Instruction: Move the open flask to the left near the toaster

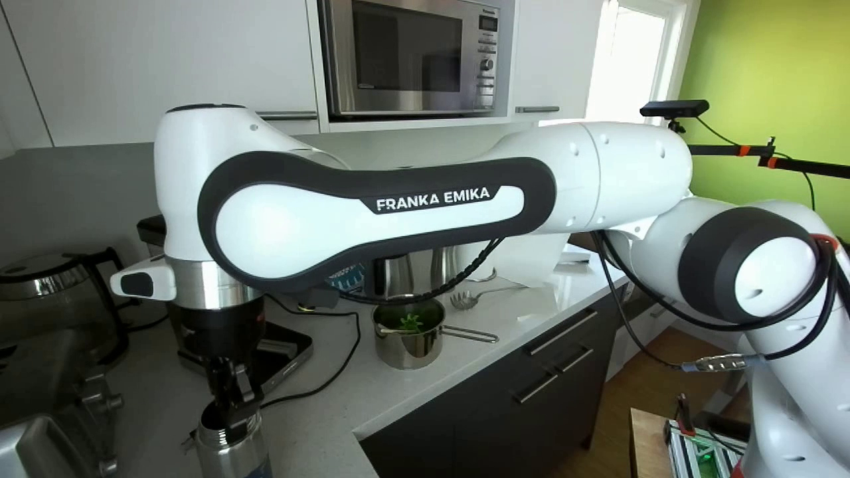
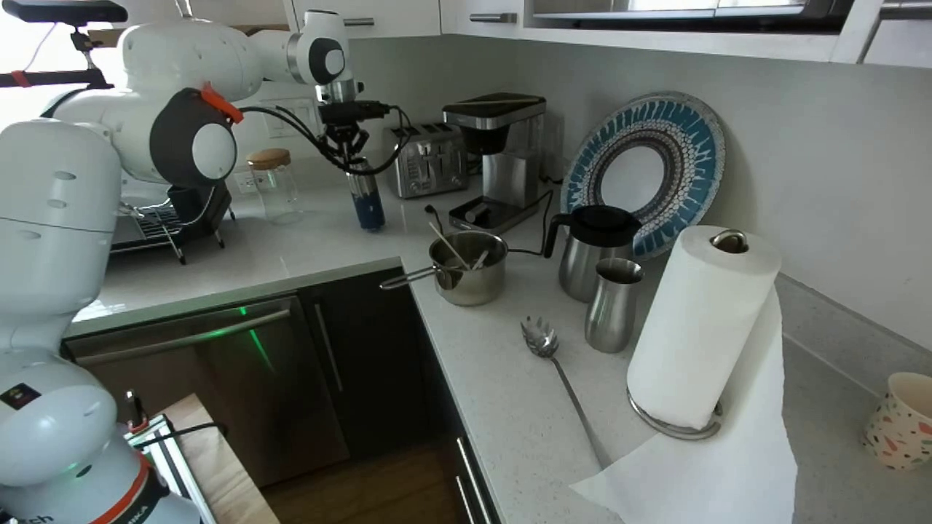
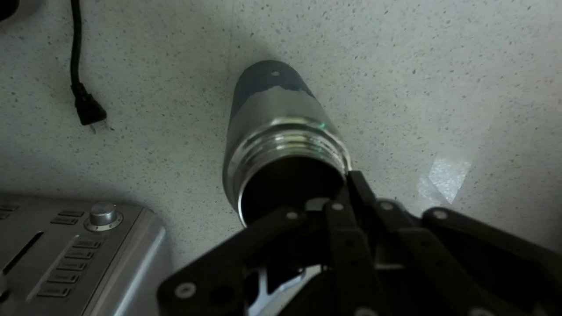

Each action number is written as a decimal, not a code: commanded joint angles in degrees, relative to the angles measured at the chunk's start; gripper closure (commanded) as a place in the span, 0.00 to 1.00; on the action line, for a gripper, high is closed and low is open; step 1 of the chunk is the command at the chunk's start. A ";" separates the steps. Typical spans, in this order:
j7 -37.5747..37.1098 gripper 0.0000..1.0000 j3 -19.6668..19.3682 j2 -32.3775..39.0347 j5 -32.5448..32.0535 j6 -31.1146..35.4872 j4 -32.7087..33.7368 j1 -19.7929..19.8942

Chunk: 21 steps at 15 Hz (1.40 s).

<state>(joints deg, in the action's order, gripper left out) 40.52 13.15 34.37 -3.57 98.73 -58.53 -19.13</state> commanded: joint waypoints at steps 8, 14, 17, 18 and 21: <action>0.36 0.98 0.44 3.55 1.52 -5.34 6.44 0.71; -0.13 0.68 0.48 4.34 1.98 -5.72 7.23 0.91; -0.58 0.54 0.22 3.27 1.29 -4.80 7.09 0.61; -0.73 0.45 0.08 2.81 0.83 -4.53 7.37 0.35; -0.82 0.23 -0.14 0.25 -0.68 -2.47 7.08 -0.66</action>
<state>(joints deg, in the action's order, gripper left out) 40.55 13.22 36.87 -3.02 95.05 -51.20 -18.76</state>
